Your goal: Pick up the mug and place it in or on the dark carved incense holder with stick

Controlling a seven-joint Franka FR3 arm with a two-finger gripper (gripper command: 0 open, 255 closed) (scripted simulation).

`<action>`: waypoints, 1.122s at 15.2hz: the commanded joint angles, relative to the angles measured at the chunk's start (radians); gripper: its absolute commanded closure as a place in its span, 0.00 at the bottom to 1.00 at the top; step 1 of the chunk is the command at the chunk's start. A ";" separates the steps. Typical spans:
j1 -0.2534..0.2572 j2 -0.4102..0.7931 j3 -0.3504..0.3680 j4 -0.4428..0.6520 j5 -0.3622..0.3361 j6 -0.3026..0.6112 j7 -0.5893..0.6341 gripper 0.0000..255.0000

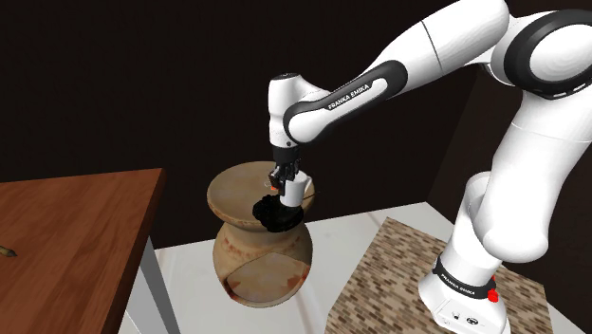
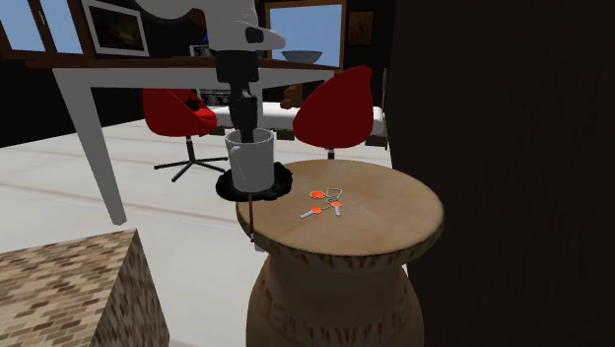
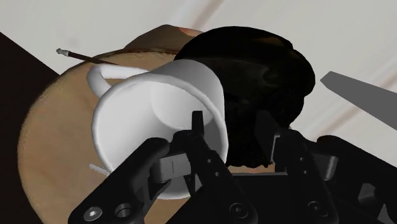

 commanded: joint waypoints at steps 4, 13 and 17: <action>0.000 0.000 0.000 0.000 0.000 0.000 0.000 0.00; 0.003 -0.051 0.003 0.074 0.007 -0.125 -0.005 0.00; 0.003 -0.051 0.003 0.074 0.007 -0.125 -0.005 0.00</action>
